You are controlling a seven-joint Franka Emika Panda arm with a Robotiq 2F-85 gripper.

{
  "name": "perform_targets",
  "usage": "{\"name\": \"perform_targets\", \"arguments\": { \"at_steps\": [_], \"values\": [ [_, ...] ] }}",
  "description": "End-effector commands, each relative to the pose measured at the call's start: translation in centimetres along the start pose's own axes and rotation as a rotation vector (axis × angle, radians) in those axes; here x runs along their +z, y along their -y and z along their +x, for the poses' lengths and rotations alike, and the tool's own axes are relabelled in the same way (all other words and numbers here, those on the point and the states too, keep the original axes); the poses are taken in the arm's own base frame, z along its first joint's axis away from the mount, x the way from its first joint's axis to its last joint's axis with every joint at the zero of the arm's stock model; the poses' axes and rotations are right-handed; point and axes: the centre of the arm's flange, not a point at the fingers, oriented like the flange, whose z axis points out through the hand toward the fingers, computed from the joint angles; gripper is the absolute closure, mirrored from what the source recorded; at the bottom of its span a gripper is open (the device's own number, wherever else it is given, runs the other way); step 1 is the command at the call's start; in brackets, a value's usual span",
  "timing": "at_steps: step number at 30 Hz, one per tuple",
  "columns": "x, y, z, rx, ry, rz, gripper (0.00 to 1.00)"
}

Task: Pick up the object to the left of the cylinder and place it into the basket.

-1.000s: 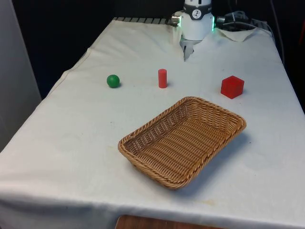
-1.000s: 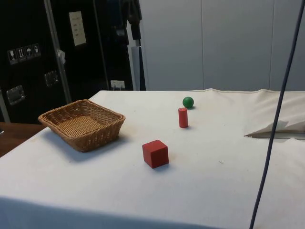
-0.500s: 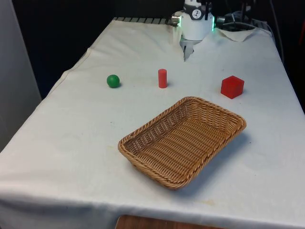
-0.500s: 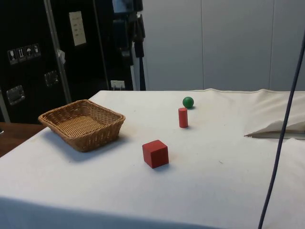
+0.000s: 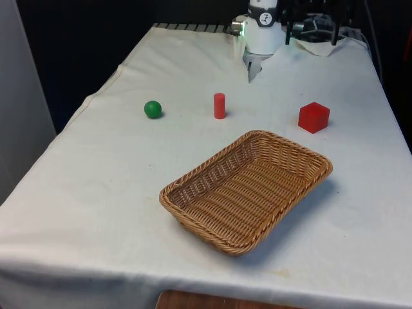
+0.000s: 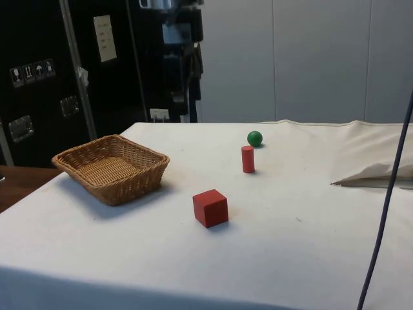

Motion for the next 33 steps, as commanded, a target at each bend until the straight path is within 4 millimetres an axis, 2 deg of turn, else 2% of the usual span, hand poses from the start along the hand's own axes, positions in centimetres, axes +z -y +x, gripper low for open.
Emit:
{"name": "perform_targets", "arguments": {
  "at_steps": [1, 13, 16, 22, 33],
  "values": [
    [0.3, 0.3, -0.2, 0.000, -0.015, -0.009, 0.00],
    [3.4, 1.4, -1.3, -0.050, -0.047, 0.004, 0.00],
    [3.6, 1.4, -1.4, -0.055, -0.050, 0.004, 0.00],
    [5.5, 1.9, -2.1, -0.096, -0.066, 0.006, 0.00],
    [7.6, 2.1, -2.6, -0.145, -0.074, -0.005, 0.00]
  ]
}}
